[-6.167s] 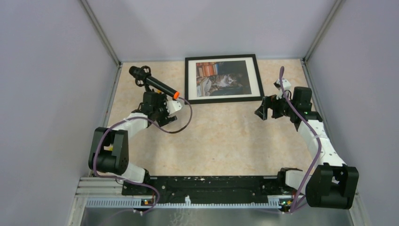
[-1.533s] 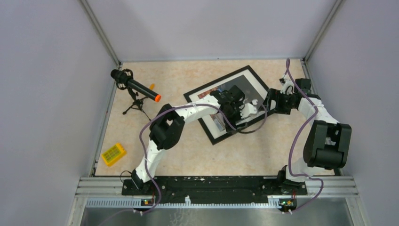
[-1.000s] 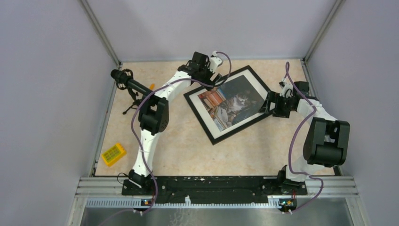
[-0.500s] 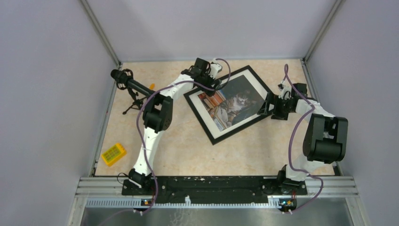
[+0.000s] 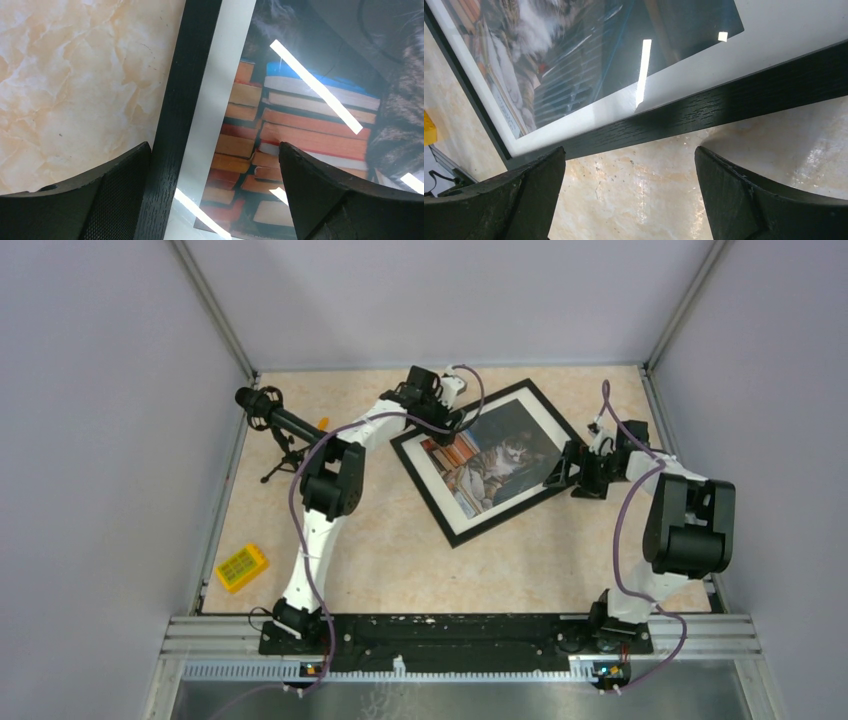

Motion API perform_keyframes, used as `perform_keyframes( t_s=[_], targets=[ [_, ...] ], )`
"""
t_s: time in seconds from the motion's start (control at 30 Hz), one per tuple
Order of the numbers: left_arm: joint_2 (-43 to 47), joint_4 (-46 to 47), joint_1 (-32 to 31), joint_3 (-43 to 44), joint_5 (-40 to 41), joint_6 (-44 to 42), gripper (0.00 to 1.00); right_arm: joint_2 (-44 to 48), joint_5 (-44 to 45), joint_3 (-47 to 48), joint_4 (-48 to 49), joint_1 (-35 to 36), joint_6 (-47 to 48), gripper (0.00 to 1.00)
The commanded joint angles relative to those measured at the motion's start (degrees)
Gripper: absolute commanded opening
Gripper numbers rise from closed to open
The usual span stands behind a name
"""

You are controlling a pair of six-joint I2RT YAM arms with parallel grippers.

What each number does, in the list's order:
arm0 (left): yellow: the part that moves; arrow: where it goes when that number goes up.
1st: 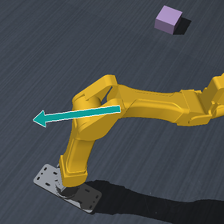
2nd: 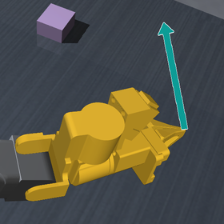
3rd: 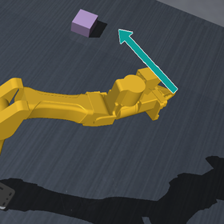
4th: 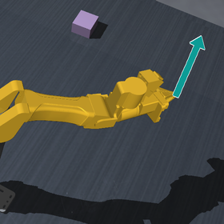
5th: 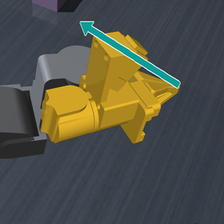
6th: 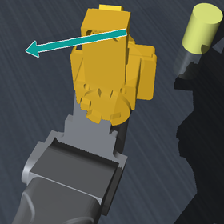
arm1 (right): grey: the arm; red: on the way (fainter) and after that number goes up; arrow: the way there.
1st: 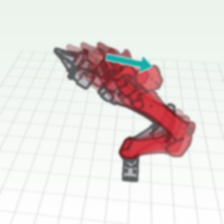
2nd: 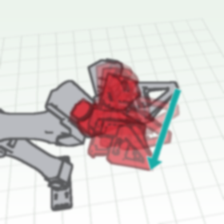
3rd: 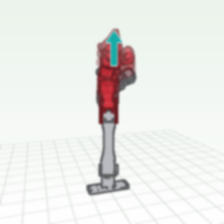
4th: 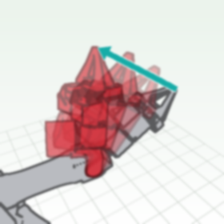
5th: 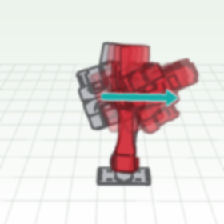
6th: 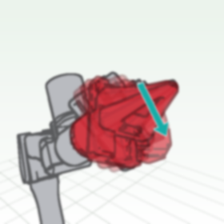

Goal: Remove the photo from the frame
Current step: Adjust the photo frame at the center of the board.

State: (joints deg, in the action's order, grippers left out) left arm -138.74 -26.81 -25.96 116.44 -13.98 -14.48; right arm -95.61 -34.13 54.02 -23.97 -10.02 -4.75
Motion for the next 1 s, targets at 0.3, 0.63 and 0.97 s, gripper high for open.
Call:
perform_keyframes(
  t_s=[0.3,0.63,0.97],
  targets=[
    [17.42,-1.76,-4.07,-26.78,-5.2,-5.34,0.89,-5.55,0.03,3.34,0.89,0.16,-0.53,0.99],
    [24.42,-2.22,-10.81,-39.39,-6.34,-5.96,0.84,-10.16,1.4,9.19,2.58,4.76,-2.29,0.99],
    [26.98,-1.34,-12.98,-39.56,-3.22,-5.19,0.84,-19.41,-0.37,25.17,2.68,7.03,-5.55,0.99]
  ],
)
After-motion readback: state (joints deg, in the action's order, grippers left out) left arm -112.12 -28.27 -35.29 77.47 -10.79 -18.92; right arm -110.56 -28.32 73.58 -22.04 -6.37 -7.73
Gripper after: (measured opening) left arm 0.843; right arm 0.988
